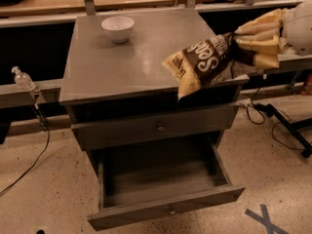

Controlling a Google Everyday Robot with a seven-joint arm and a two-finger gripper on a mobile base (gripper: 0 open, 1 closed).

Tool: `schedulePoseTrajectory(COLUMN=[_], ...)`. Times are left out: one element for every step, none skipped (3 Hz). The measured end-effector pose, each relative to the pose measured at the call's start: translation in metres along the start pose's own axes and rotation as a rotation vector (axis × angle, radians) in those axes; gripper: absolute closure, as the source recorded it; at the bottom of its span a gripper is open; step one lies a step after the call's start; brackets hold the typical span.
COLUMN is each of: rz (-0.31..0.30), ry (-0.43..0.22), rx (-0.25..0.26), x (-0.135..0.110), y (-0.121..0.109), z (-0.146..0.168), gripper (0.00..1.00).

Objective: Pick brown chip bag from middle drawer and place on counter

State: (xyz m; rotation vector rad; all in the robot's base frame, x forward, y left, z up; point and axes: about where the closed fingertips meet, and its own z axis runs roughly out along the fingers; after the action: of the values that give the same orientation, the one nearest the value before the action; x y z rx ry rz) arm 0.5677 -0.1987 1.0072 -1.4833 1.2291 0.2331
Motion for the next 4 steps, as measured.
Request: schedulePoseTrajectory(rz=[-0.029, -0.033, -0.012, 0.044], ry=[-0.066, -0.115, -0.143, -0.196], rx=[0.019, 0.031, 0.054, 0.115], x=[-0.008, -0.004, 0.006, 0.023], y=[-0.033, -0.053, -0.066, -0.076], z=[0.018, 0.057, 0.099, 0.138], gripper=[1.0, 1.0, 1.0, 0.75])
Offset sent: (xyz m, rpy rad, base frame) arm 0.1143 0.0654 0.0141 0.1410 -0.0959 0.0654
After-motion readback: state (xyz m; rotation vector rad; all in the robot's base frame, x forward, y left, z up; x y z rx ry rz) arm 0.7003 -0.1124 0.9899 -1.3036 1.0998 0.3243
